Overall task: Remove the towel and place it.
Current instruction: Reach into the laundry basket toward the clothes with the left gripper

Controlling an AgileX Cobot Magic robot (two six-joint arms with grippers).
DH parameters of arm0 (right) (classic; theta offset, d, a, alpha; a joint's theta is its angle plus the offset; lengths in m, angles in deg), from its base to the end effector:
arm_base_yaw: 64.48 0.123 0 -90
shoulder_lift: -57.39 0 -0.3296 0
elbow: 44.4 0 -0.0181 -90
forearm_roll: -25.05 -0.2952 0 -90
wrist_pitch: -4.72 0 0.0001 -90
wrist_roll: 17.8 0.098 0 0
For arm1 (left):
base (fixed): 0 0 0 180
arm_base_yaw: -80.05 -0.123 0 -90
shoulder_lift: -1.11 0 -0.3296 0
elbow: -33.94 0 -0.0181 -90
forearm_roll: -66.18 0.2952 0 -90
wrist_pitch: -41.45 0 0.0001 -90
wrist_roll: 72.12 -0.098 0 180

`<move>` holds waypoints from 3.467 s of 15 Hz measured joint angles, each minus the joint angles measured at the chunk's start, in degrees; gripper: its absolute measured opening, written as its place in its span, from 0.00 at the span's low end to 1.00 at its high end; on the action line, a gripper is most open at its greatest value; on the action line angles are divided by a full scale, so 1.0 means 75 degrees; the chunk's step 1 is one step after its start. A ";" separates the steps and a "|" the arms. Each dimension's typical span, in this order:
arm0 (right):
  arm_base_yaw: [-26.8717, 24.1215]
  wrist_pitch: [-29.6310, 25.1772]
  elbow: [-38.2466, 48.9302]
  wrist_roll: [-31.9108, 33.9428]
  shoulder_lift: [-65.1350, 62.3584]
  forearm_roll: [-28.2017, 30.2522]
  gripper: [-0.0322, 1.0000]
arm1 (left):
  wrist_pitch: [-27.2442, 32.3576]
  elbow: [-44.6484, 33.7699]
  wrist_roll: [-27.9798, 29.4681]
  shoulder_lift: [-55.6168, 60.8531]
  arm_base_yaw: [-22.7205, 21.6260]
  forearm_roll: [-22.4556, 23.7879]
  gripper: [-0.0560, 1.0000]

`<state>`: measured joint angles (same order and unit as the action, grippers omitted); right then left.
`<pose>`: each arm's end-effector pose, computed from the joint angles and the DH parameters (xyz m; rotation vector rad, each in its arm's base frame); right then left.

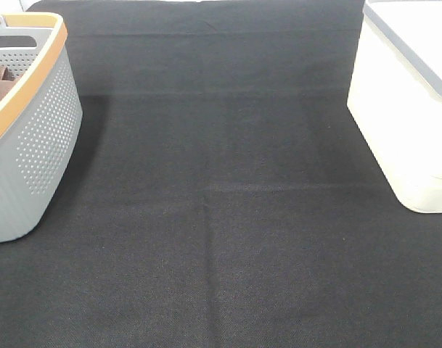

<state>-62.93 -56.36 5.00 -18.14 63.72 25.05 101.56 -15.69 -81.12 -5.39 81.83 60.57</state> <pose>-0.0064 -0.0002 0.2962 -0.0336 2.0385 0.0132 -0.0051 -0.0082 0.2968 0.1943 2.0158 -0.0372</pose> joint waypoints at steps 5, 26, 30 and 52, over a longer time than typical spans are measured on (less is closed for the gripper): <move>0.0000 0.0000 0.0000 0.0000 0.0000 0.0000 0.78 | 0.0000 0.0000 0.0000 0.0000 0.0000 0.0000 0.75; 0.0000 0.0000 0.0000 0.0000 0.0000 0.0000 0.78 | 0.0000 0.0000 0.0000 0.0000 0.0000 0.0000 0.75; 0.0000 0.0000 0.0000 0.0000 0.0000 0.0000 0.78 | 0.0000 0.0000 0.0000 0.0000 0.0000 0.0000 0.75; 0.0000 0.0000 0.0000 0.0000 0.0000 0.0000 0.78 | 0.0000 0.0000 0.0000 0.0000 0.0000 0.0000 0.75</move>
<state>-62.93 -56.36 5.00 -18.14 63.72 25.05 101.56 -15.69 -81.12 -5.39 81.83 60.57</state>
